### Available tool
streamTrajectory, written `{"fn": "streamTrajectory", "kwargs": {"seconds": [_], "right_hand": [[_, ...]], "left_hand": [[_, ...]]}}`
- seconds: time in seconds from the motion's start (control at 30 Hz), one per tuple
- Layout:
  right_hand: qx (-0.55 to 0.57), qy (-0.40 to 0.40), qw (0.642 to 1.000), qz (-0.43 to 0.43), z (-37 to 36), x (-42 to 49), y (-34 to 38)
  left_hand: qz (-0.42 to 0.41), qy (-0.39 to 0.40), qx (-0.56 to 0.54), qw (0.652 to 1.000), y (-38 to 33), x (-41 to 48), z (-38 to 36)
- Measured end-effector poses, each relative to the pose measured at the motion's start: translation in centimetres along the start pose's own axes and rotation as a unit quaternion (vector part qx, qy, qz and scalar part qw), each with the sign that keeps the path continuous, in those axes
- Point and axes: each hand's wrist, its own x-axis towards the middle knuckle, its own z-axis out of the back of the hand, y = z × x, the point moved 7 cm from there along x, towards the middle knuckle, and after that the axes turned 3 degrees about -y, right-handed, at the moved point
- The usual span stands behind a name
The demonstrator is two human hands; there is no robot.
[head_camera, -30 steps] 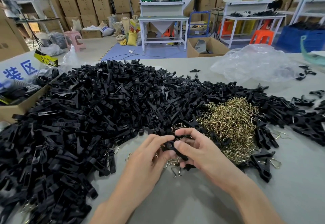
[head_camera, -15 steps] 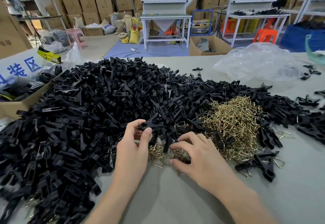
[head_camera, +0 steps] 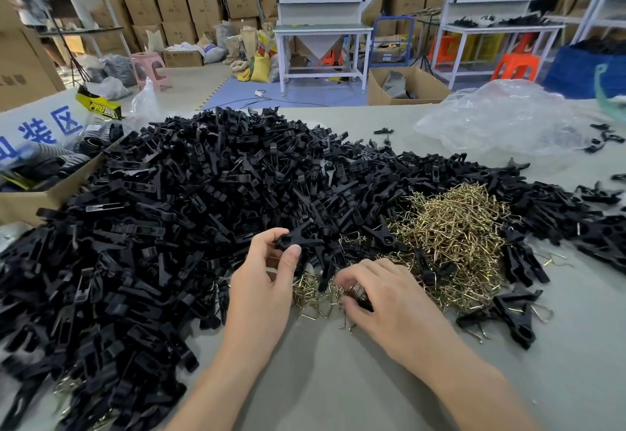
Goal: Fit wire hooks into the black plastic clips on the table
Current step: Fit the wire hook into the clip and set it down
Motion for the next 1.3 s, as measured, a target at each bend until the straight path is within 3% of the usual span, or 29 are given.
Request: {"fn": "streamTrajectory", "kwargs": {"seconds": [0.1, 0.23, 0.3, 0.37, 0.47, 0.77, 0.93, 1.1, 1.3], "right_hand": [[0.035, -0.006, 0.999, 0.0, -0.2, 0.1, 0.0], [0.213, -0.067, 0.972, -0.069, 0.7, 0.0, -0.9], [0.325, -0.094, 0.933, -0.118, 1.2, 0.0, -1.5], [0.456, -0.115, 0.865, -0.172, 1.3, 0.1, -2.3], [0.559, -0.142, 0.786, -0.223, 1.3, 0.1, -3.4], [0.649, -0.11, 0.708, -0.254, -0.1, 0.6, -3.8], [0.686, -0.071, 0.666, -0.284, -0.7, 0.5, -3.6], [0.682, -0.059, 0.674, -0.277, -0.5, 0.3, -3.7], [0.696, -0.109, 0.652, -0.282, 0.0, 0.3, -3.8]], "left_hand": [[-0.003, 0.0, 0.001, 1.0, 0.0, -0.1, 0.1], [-0.005, -0.002, 0.006, 1.0, -0.1, 0.0, 0.0], [-0.004, 0.0, 0.004, 1.0, -0.1, 0.0, 0.0], [-0.008, 0.009, 0.003, 1.0, -0.2, -0.1, -0.1], [-0.028, 0.039, -0.001, 0.999, -0.8, -0.5, -0.5], [-0.109, 0.091, 0.004, 0.99, -3.0, -1.9, -1.6], [-0.101, 0.095, 0.017, 0.99, -2.8, -1.8, -1.7], [-0.1, 0.096, 0.028, 0.99, -2.8, -1.8, -1.6], [-0.114, 0.09, 0.029, 0.989, -3.5, -1.9, -1.4]]}}
